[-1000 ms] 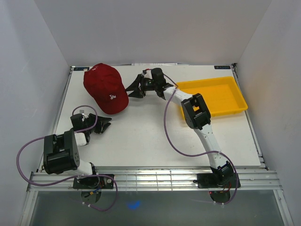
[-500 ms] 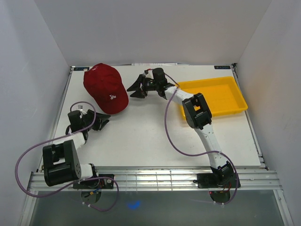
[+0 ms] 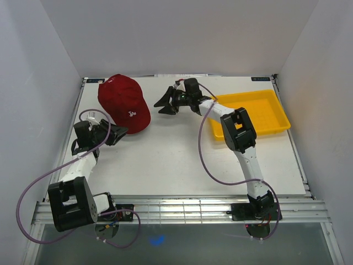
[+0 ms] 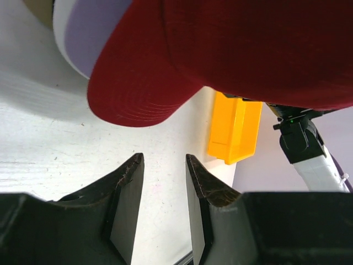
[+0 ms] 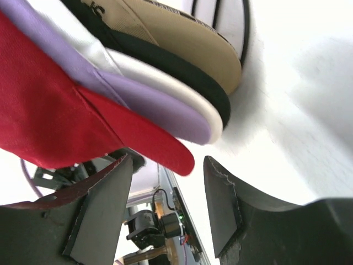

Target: Stack the hats

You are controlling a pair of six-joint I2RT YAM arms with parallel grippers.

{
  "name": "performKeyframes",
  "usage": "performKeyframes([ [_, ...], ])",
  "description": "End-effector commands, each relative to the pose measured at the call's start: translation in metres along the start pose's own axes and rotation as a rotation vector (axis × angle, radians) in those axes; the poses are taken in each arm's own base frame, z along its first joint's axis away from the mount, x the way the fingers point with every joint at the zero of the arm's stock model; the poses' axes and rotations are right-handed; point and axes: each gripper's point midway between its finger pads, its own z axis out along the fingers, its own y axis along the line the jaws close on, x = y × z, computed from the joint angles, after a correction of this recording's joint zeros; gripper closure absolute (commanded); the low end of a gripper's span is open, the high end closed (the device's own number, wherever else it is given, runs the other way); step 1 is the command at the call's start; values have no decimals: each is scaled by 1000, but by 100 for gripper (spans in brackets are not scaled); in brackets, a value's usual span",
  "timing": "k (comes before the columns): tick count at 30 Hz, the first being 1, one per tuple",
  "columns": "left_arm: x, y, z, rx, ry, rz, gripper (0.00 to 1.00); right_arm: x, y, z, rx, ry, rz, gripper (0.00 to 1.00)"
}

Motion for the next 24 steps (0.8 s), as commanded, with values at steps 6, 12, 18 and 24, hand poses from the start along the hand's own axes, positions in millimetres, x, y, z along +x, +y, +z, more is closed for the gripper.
performKeyframes([
  [6, -3, -55, -22, 120, 63, 174, 54, 0, 59, -64, 7, -114, -210, 40],
  [12, 25, -81, -35, 124, 175, 393, 54, 21, 53, -138, 140, -231, -351, 40],
  [18, 39, -116, -50, 189, 177, 488, 54, 47, 61, -220, 378, -413, -539, 35],
  [24, 56, -154, -58, 262, 192, 566, 55, 90, 73, -285, 442, -557, -606, 29],
])
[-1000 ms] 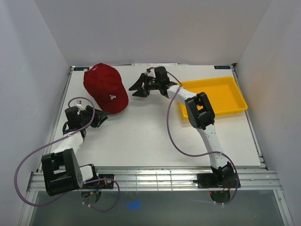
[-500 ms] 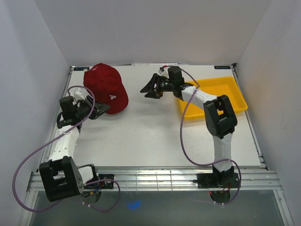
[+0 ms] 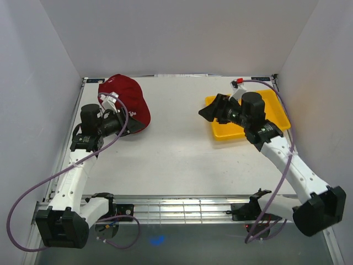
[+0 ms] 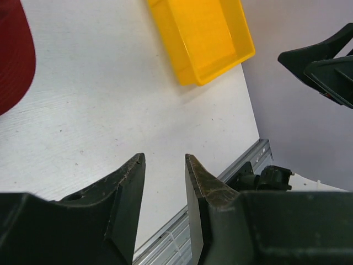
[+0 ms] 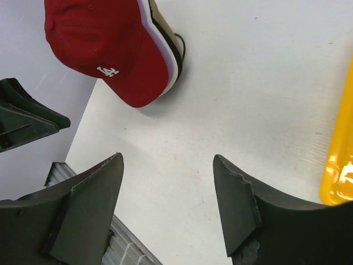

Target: Stack the hats

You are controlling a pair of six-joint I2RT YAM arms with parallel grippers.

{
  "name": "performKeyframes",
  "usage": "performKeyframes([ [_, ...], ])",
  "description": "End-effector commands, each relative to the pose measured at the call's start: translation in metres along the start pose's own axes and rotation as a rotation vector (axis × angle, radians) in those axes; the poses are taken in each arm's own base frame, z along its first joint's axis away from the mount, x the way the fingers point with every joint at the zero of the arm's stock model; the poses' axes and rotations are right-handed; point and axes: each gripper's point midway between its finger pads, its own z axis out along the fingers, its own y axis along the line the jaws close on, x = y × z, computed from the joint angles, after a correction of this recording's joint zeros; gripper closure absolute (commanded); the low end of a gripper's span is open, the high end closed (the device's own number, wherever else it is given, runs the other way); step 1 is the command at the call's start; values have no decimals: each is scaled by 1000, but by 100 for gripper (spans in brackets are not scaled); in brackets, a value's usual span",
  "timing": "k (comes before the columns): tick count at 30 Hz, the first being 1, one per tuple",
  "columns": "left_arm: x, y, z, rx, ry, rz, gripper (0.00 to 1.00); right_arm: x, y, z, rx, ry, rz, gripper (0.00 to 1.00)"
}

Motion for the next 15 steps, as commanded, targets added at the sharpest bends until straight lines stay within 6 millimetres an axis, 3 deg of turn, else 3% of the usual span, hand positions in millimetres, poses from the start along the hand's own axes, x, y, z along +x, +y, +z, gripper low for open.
performKeyframes([
  [1, -9, -27, -7, 30, -25, 84, 55, 9, -24, -36, 145, -50, -85, 28],
  [3, -12, -38, -8, 46, -27, 106, 55, 3, -23, -60, 173, -121, -101, 22],
  [5, -10, -42, -8, 51, -14, 125, 55, 9, -34, -74, 231, -138, -105, 15],
  [6, -10, -42, -7, 47, -14, 131, 55, 7, -32, -83, 235, -159, -113, 7],
  [10, -5, -42, -5, 44, -2, 138, 55, 7, -43, -98, 327, -162, -109, 11],
  [15, 2, -40, -3, 46, 17, 139, 55, 4, -44, -98, 330, -163, -130, 11],
])
